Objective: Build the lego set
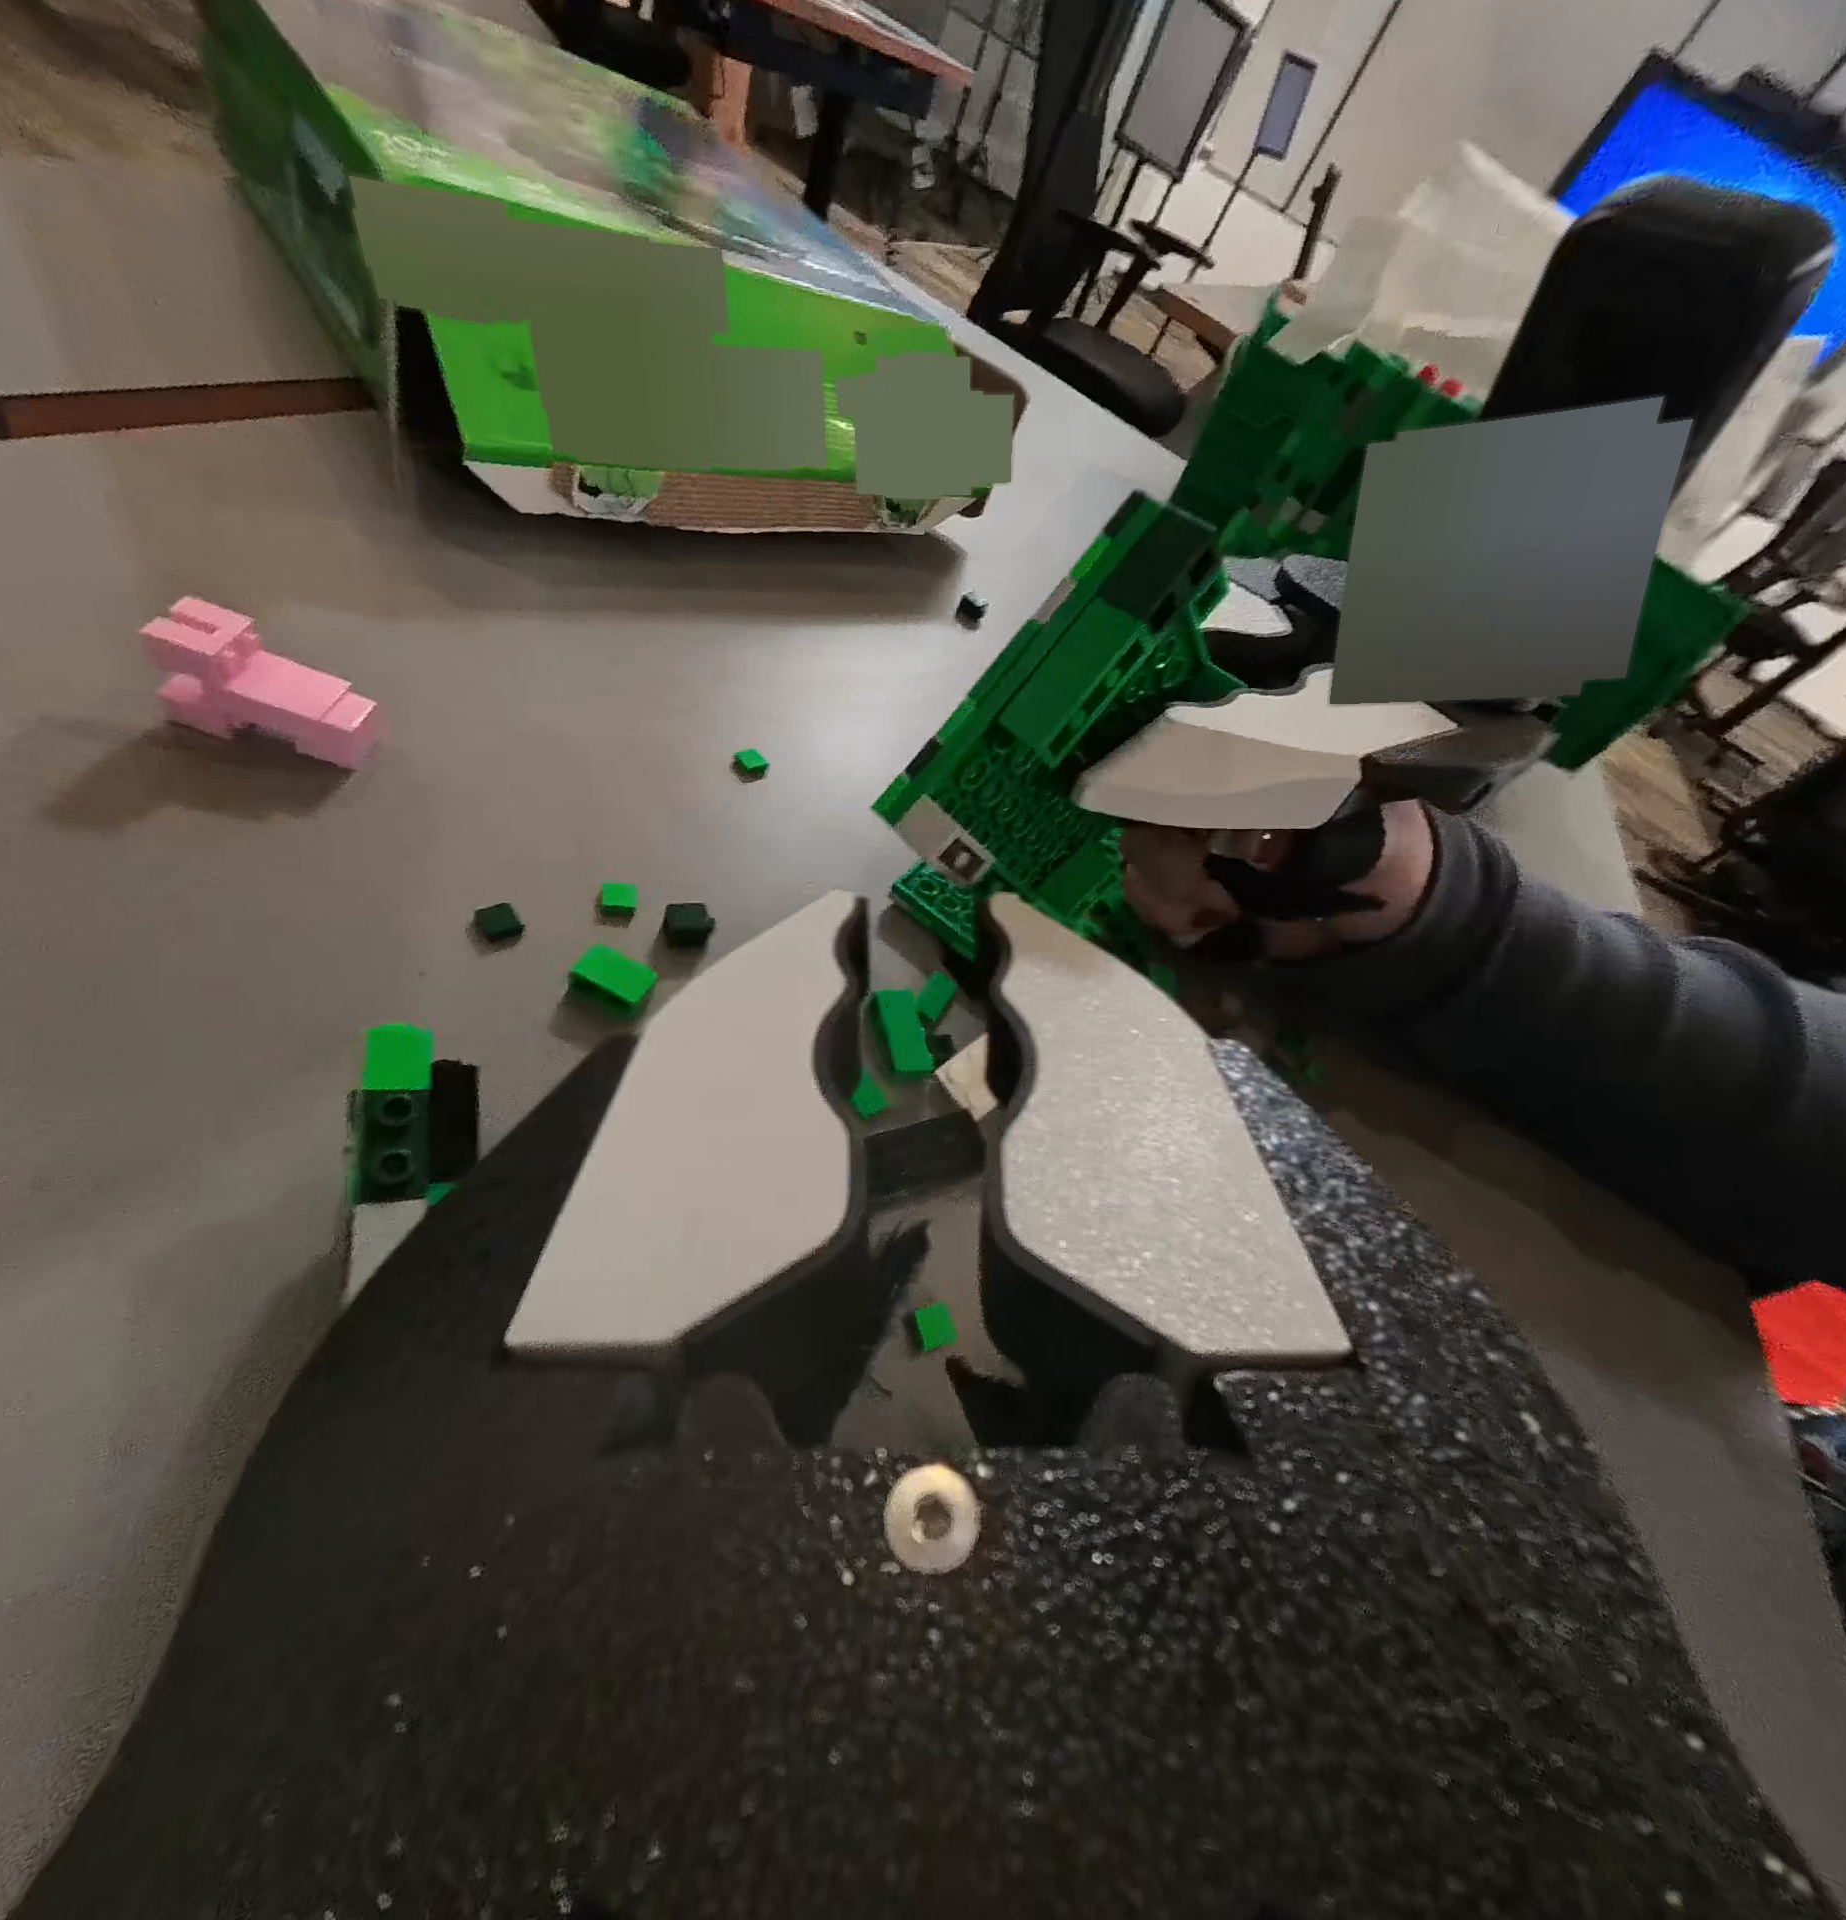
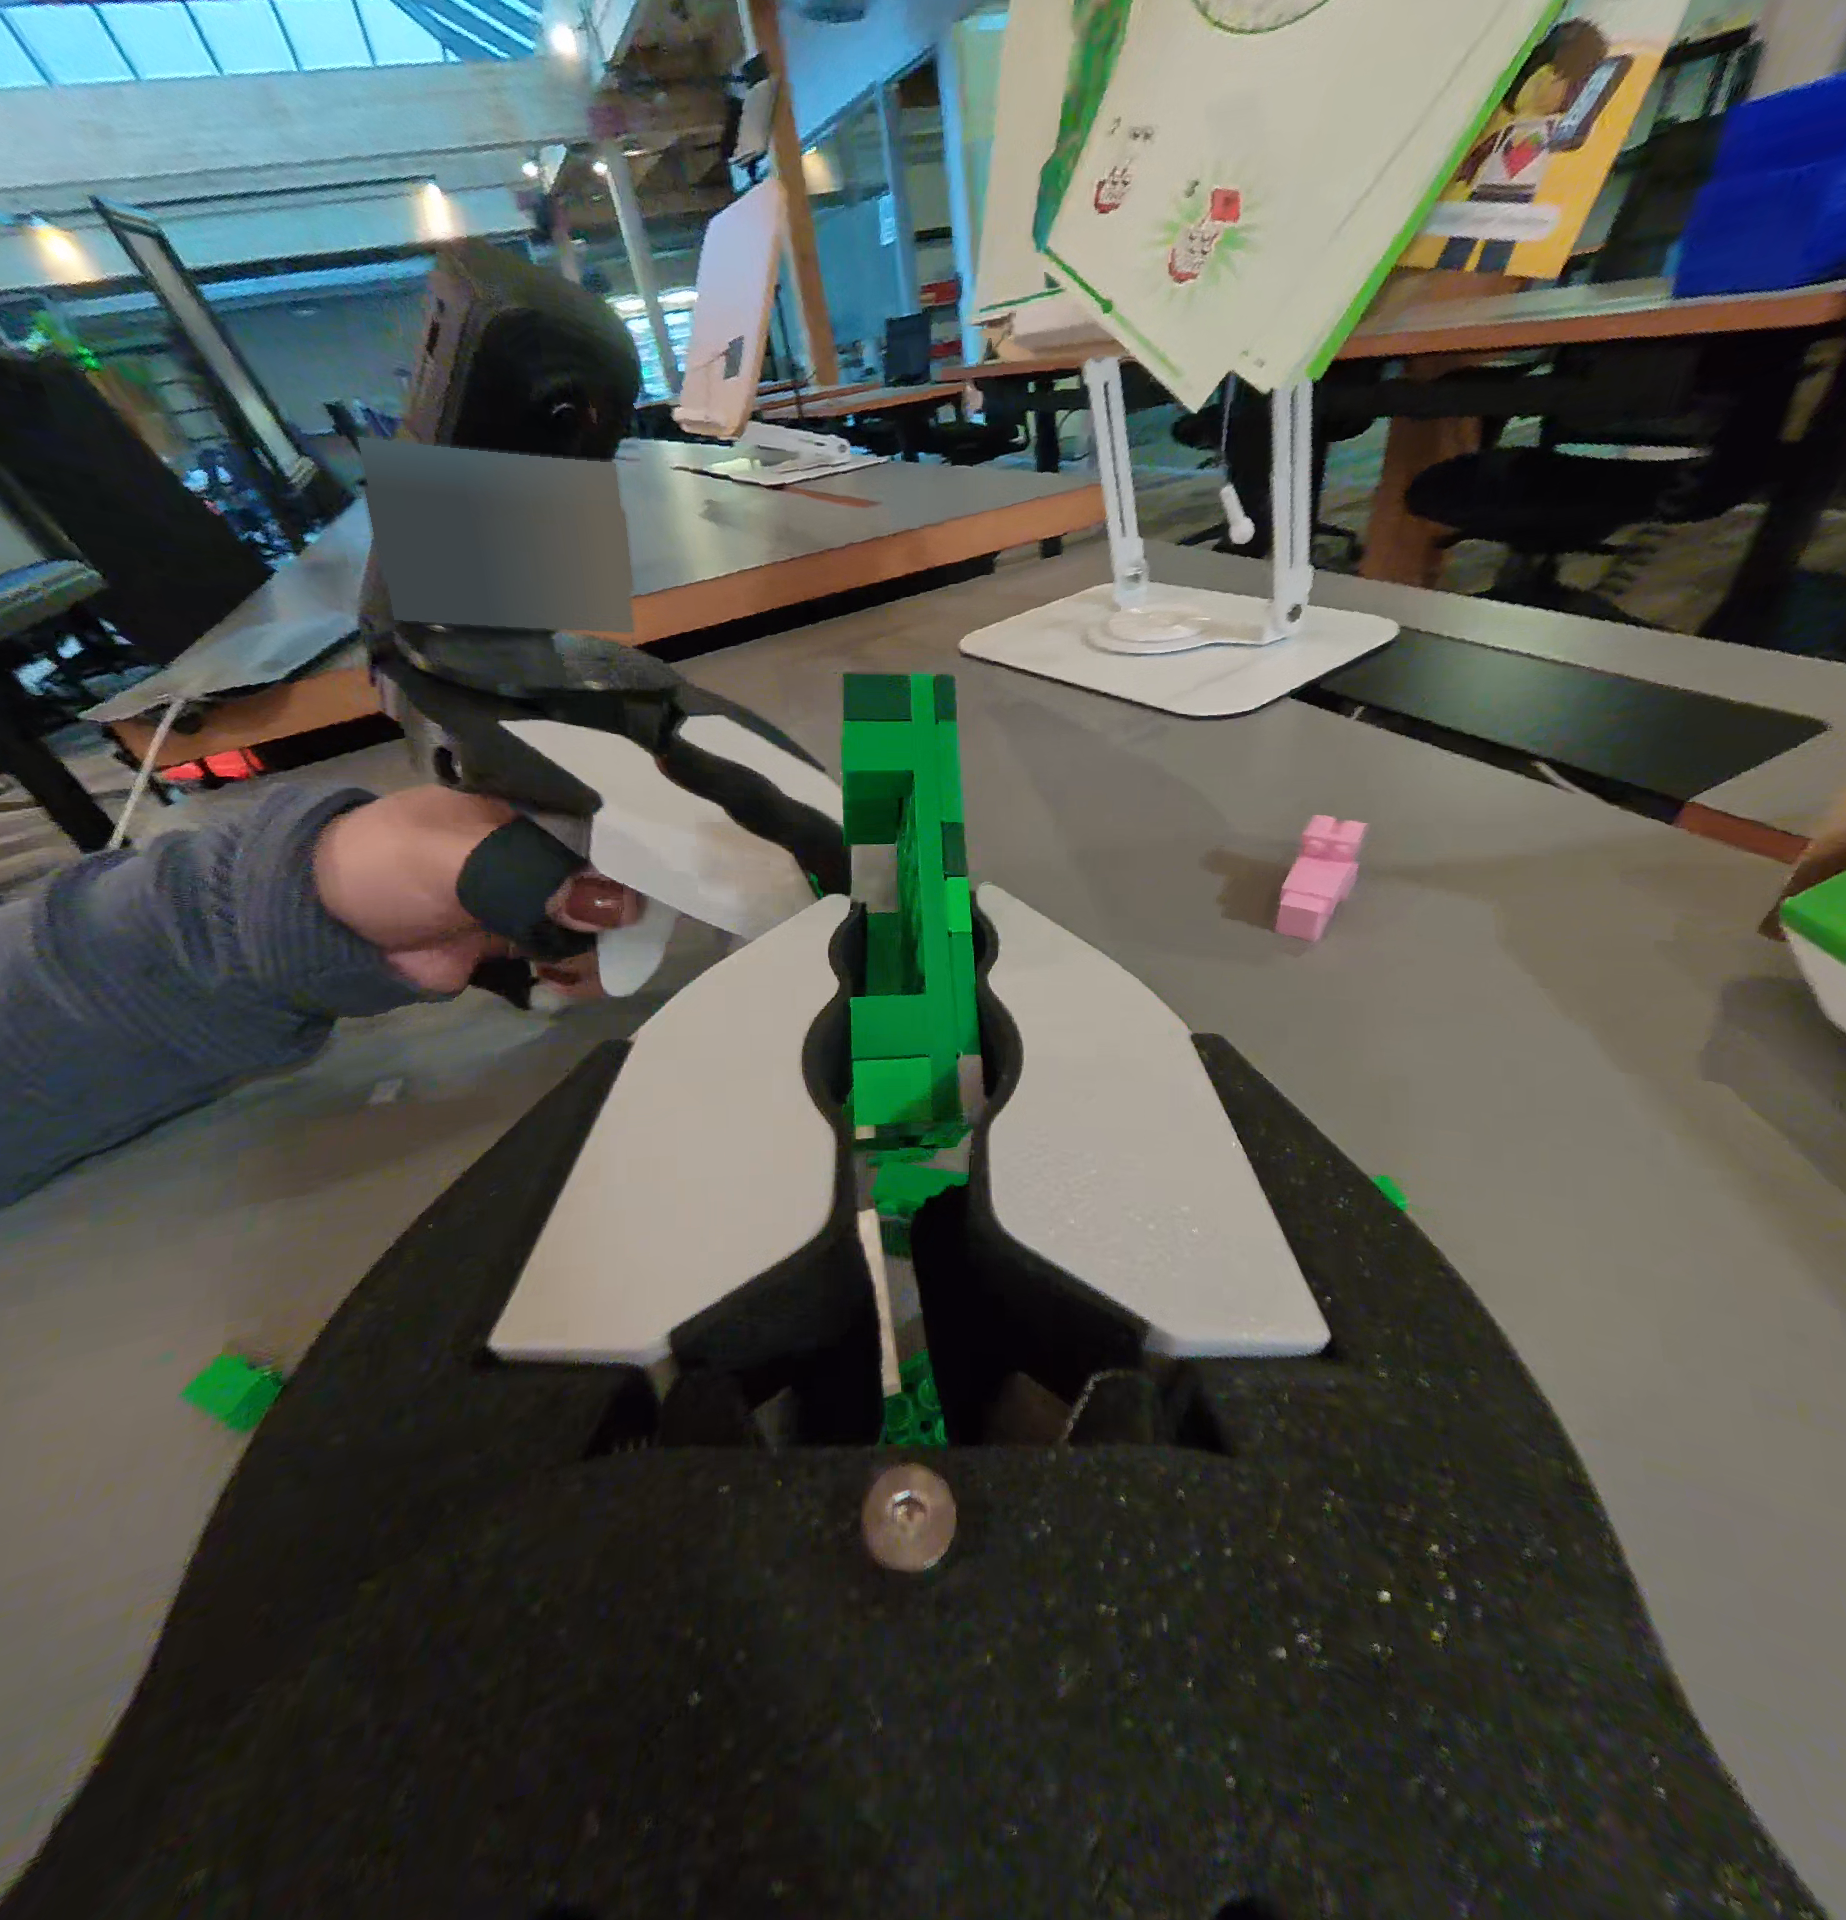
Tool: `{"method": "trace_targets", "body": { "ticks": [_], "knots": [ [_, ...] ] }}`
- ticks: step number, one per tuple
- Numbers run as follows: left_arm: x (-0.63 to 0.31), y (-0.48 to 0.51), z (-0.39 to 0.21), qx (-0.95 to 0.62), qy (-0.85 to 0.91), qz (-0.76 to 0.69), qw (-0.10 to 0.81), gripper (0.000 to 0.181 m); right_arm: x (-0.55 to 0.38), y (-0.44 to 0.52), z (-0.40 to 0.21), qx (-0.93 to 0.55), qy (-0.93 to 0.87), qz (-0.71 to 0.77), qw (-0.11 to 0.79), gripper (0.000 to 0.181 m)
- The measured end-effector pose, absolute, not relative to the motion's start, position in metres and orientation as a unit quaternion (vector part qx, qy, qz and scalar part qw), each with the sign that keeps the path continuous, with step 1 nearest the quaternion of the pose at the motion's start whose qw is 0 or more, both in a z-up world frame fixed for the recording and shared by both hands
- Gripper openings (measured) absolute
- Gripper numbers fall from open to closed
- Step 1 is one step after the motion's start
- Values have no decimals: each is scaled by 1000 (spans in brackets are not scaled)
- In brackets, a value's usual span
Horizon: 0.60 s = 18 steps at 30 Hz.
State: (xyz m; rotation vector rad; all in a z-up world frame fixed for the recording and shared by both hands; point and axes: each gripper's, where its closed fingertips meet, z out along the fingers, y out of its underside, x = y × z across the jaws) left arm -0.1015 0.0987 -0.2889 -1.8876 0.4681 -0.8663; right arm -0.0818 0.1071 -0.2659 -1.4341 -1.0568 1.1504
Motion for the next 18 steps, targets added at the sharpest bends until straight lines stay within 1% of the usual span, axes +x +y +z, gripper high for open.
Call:
{"method": "trace_targets", "body": {
  "ticks": [2,3,4,6,7,10,13,15,16,18],
  "knots": [
    [-96,95,-283,-756,193,-398,483,17,-85,105,-267,-588,-445,454,500,16],
    [-94,95,-280,-746,185,-417,486,24,-86,105,-267,-586,-449,443,509,16],
    [-94,95,-277,-740,179,-429,487,26,-86,104,-266,-583,-452,433,518,17],
    [-97,98,-279,-743,165,-426,489,22,-89,99,-265,-575,-467,424,521,16],
    [-100,100,-281,-750,159,-412,493,15,-90,97,-266,-572,-474,416,524,17],
    [-102,100,-280,-755,151,-418,482,12,-93,92,-266,-562,-492,391,538,17],
    [-101,91,-270,-736,169,-461,467,10,-91,84,-260,-548,-495,439,512,17],
    [-100,88,-274,-743,192,-448,459,10,-89,83,-263,-543,-505,459,489,17],
    [-98,84,-277,-745,212,-445,449,7,-86,82,-264,-541,-507,472,476,17],
    [-91,75,-280,-744,252,-442,432,7,-79,80,-265,-536,-505,519,434,16]
  ]
}}
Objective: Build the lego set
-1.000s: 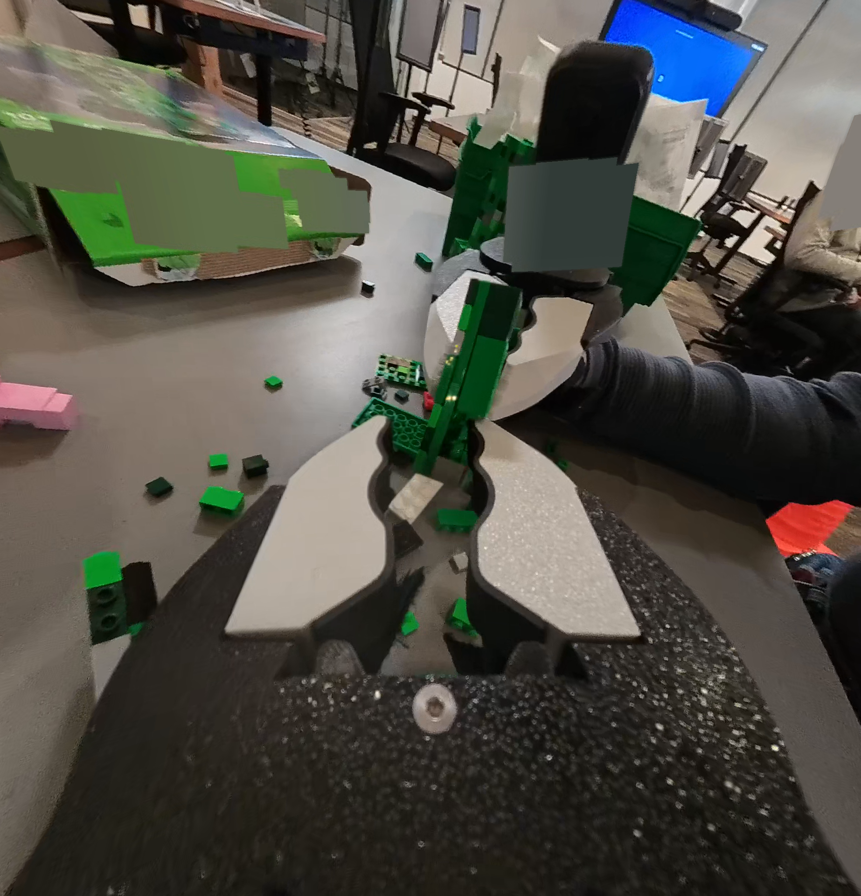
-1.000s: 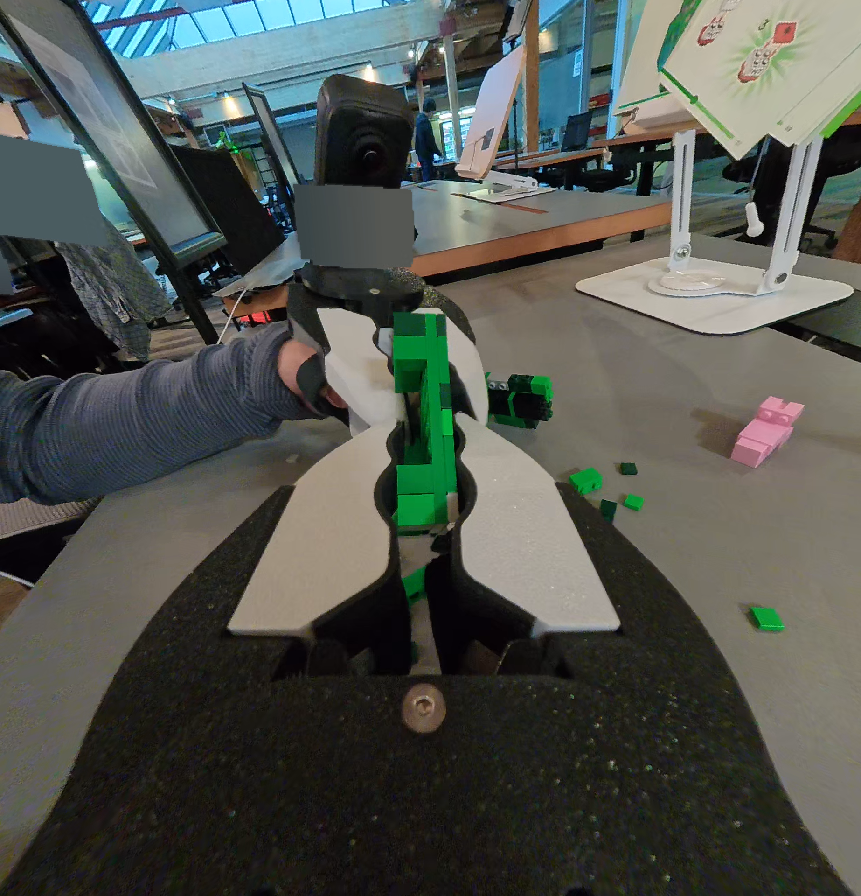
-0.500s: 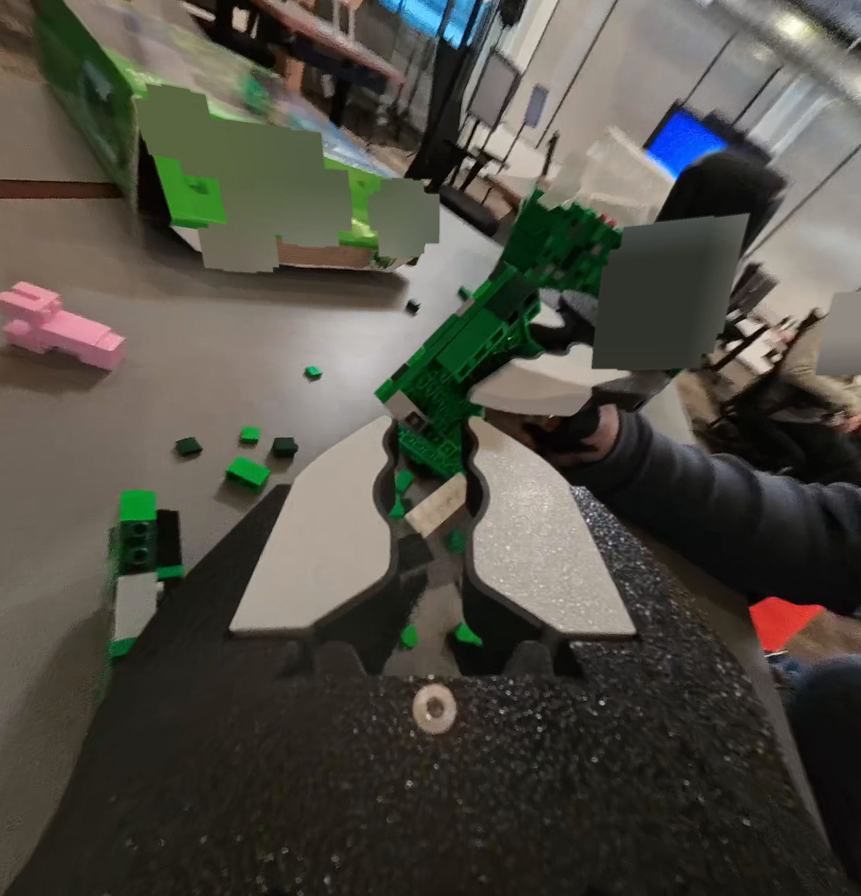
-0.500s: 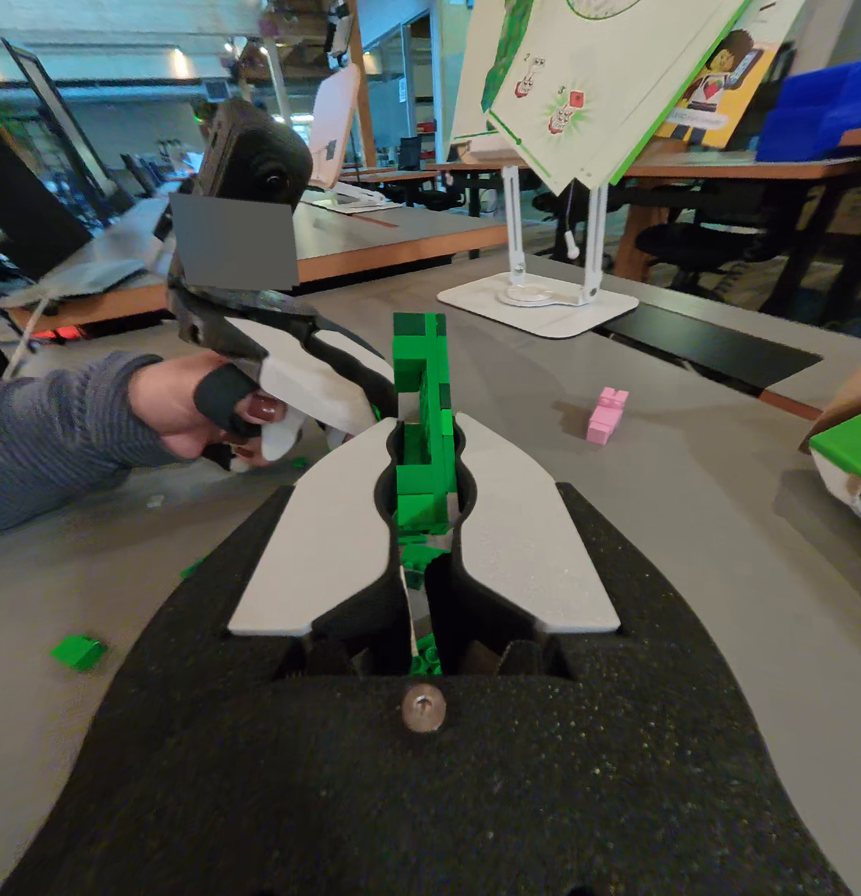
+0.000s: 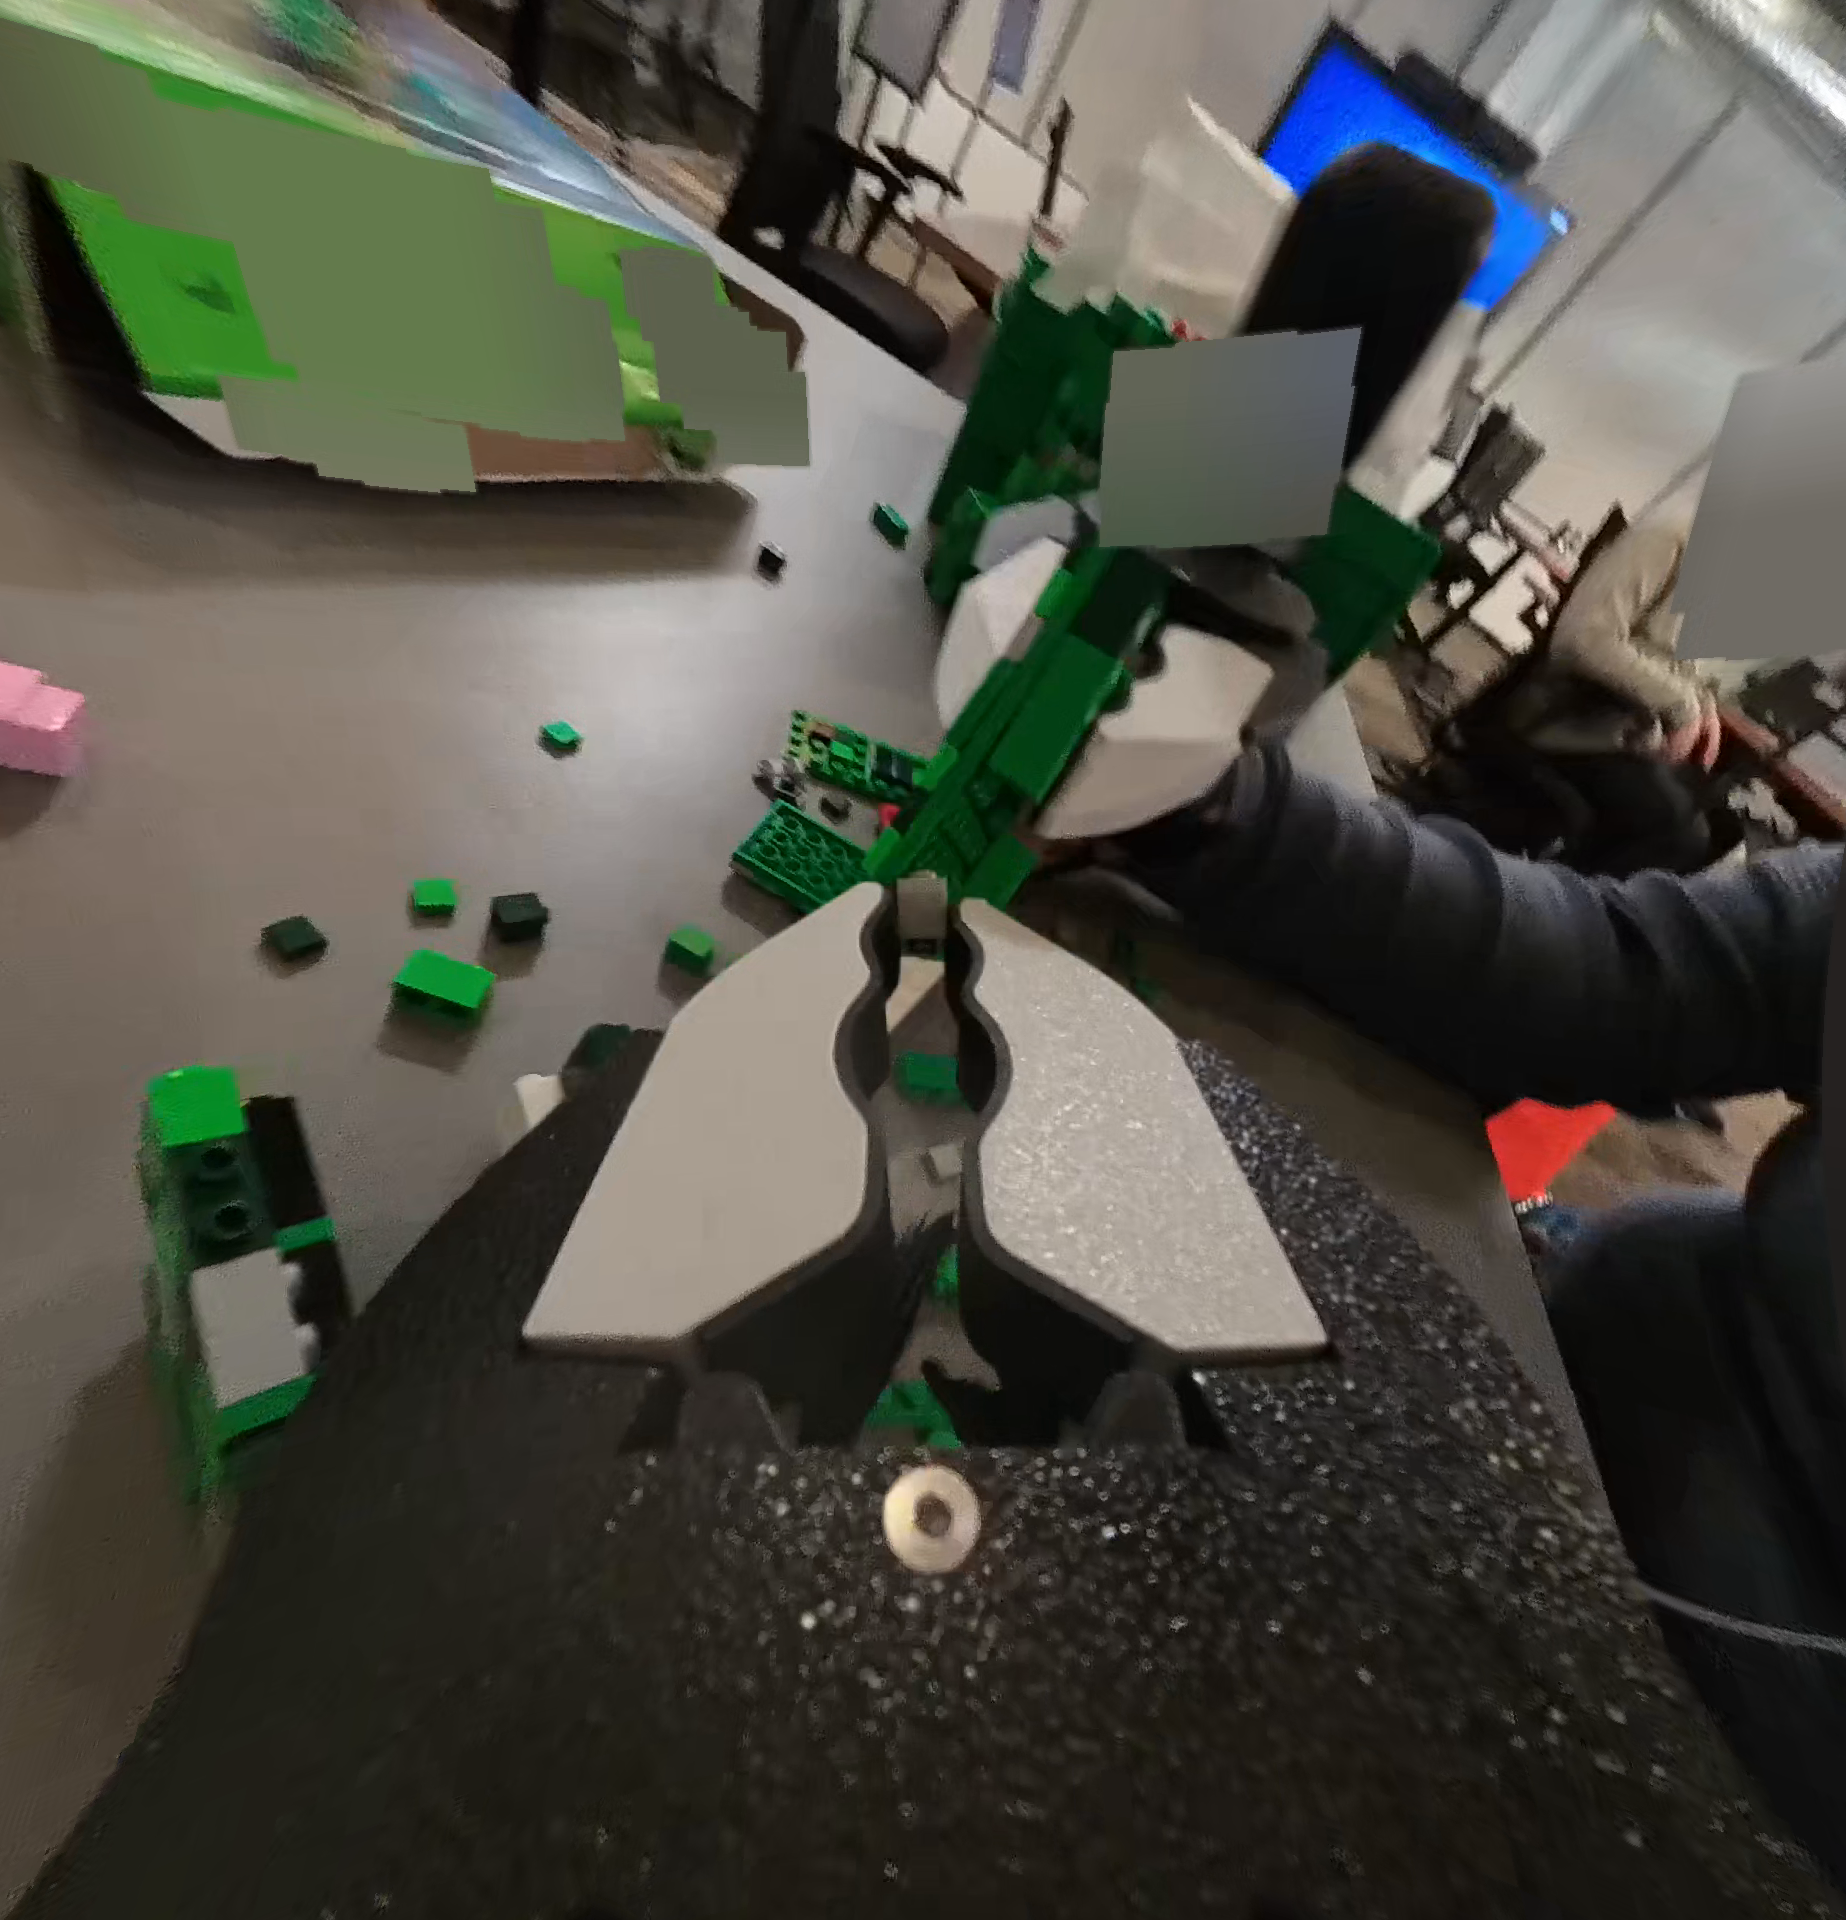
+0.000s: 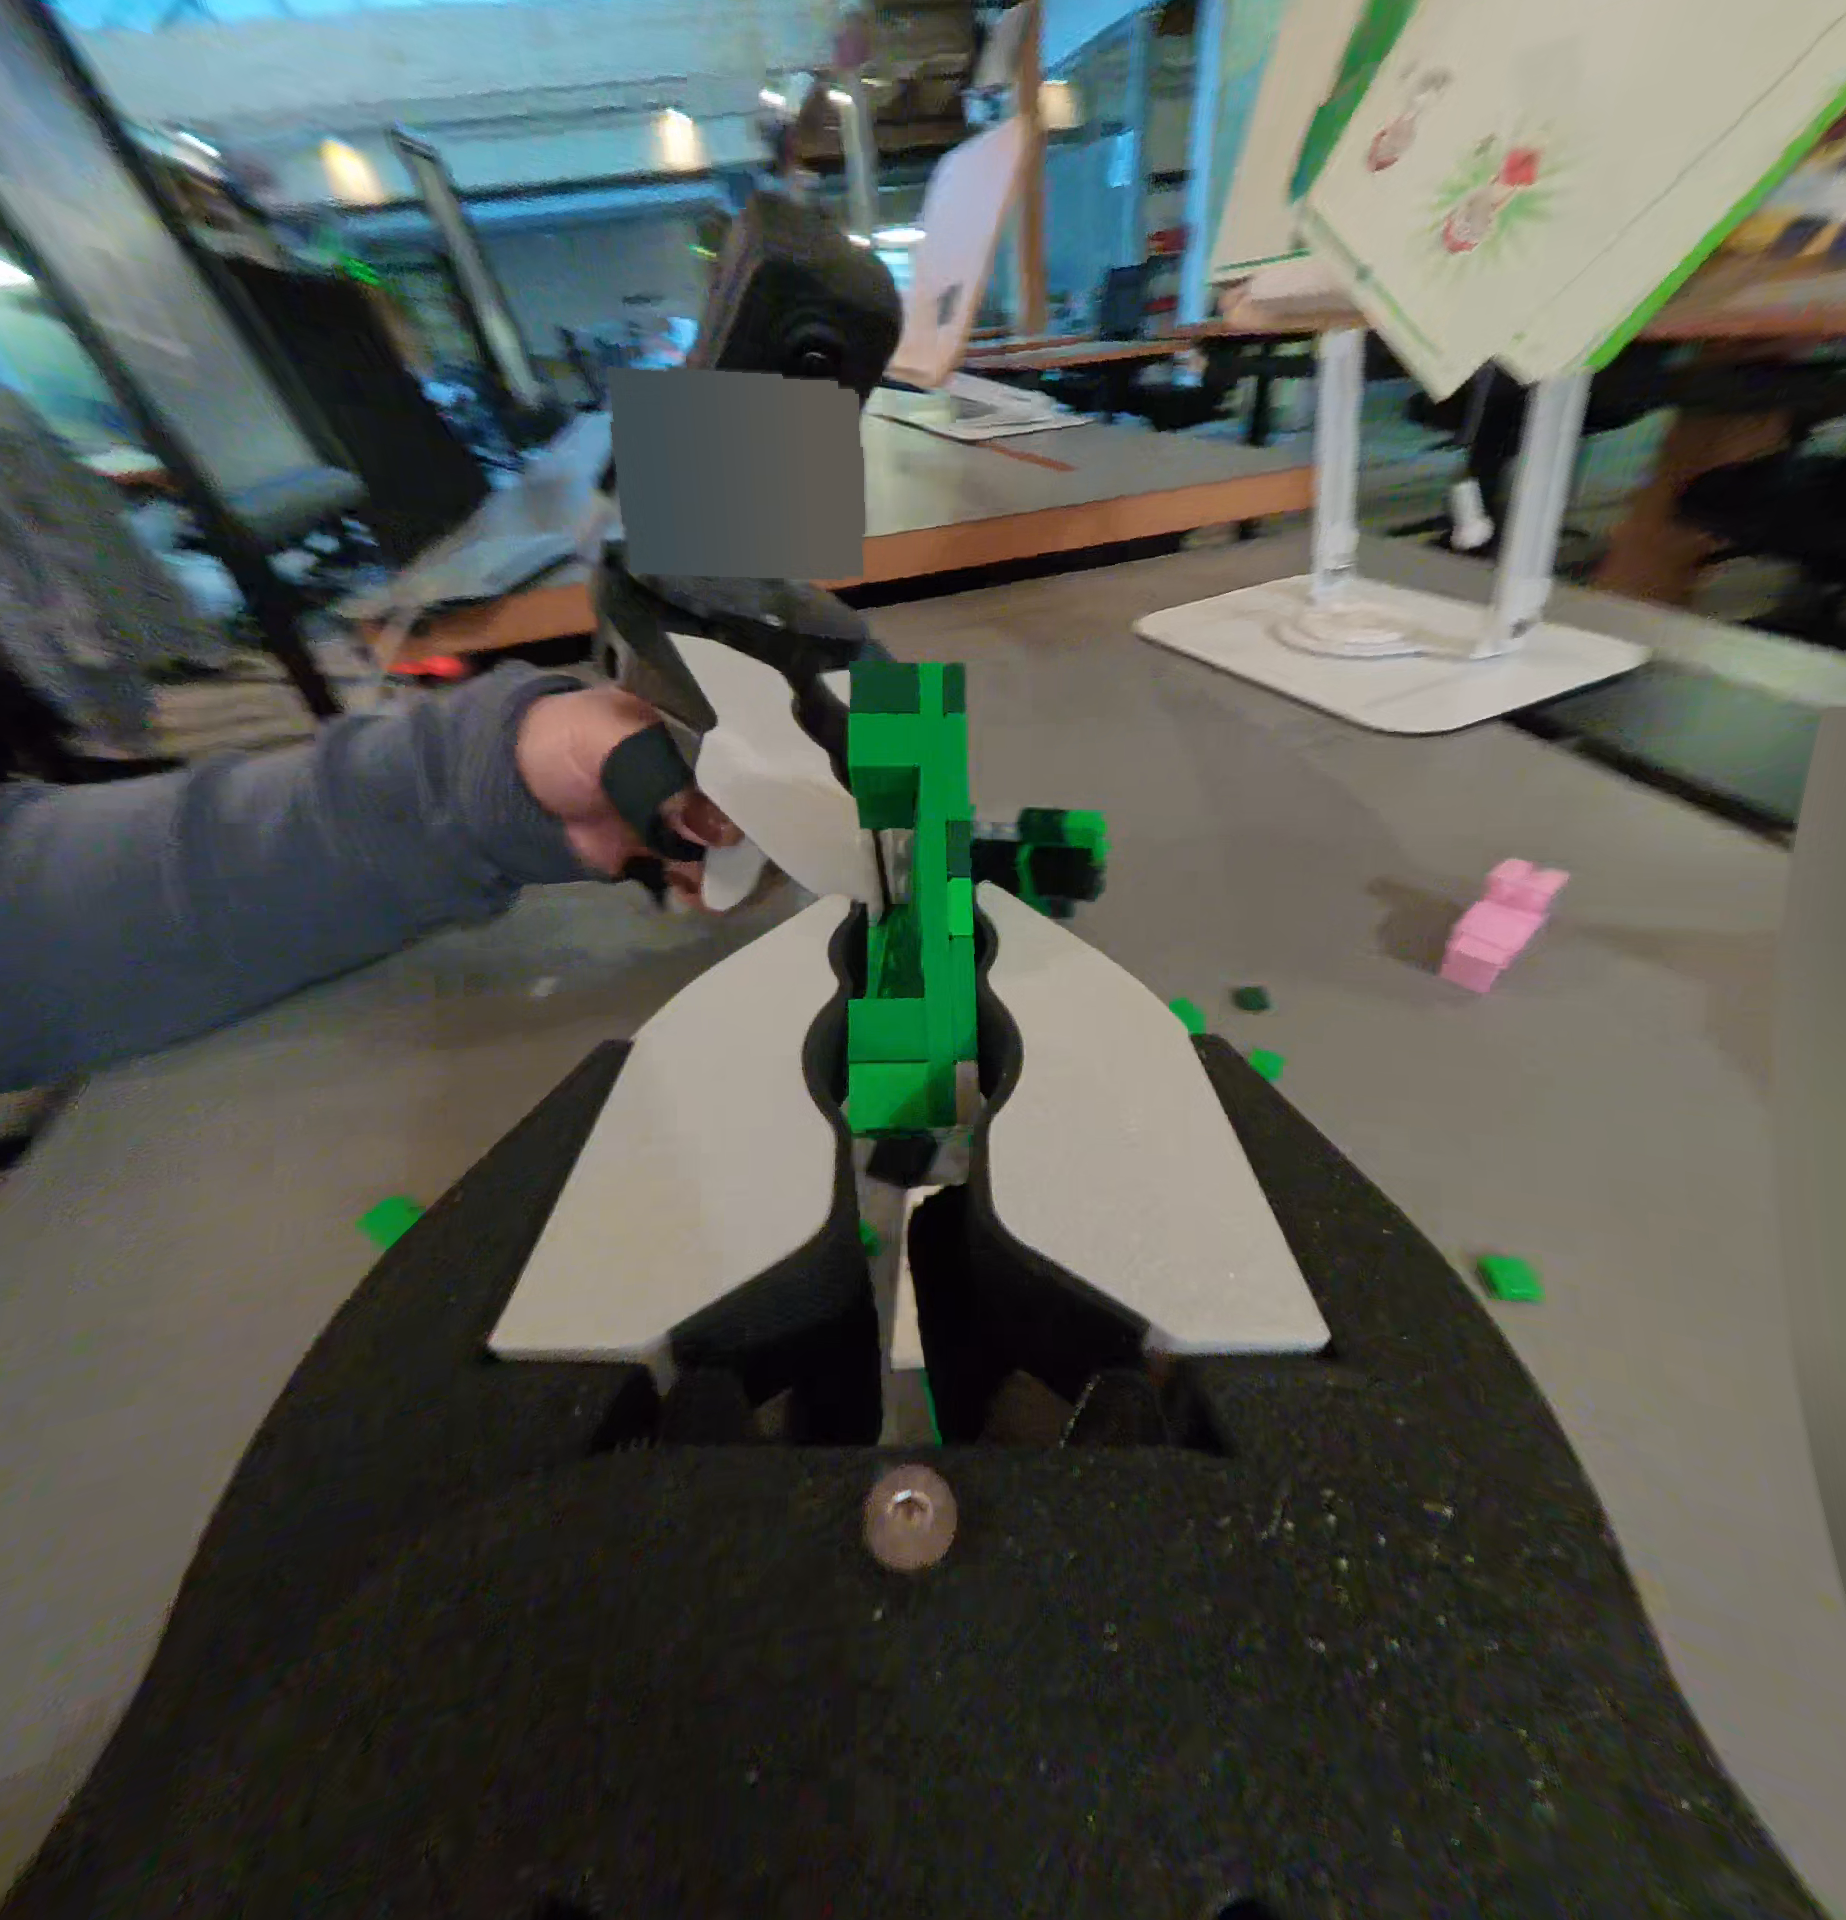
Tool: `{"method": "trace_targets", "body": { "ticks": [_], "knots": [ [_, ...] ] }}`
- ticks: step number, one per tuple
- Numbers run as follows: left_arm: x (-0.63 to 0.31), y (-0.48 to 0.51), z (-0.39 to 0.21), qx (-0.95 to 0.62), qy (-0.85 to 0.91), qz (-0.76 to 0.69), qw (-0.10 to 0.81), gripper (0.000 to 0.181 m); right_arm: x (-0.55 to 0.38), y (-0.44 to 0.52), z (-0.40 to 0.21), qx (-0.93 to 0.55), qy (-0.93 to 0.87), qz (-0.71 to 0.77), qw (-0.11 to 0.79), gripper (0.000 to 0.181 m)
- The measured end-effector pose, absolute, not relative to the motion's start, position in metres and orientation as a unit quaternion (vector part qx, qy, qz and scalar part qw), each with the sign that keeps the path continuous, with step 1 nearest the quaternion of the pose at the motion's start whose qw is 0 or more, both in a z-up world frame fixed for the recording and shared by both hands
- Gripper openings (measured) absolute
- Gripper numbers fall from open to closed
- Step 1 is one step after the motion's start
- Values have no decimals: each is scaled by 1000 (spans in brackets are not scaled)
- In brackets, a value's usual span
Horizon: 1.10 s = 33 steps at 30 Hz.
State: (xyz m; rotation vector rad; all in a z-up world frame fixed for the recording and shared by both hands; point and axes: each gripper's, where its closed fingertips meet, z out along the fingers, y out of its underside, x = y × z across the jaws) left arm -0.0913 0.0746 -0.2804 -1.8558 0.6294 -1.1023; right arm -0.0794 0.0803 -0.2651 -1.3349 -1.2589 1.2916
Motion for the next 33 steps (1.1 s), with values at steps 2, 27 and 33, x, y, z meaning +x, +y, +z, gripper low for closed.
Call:
{"method": "trace_targets", "body": {
  "ticks": [2,27,33],
  "knots": [
    [-85,70,-287,-755,275,-430,412,7,-75,83,-270,-540,-504,531,415,16],
    [-73,71,-267,-704,335,-353,518,19,-81,80,-259,-557,-475,538,418,20],
    [-106,100,-239,-674,186,-297,651,18,-80,117,-263,-652,-342,483,474,40]
  ]
}}
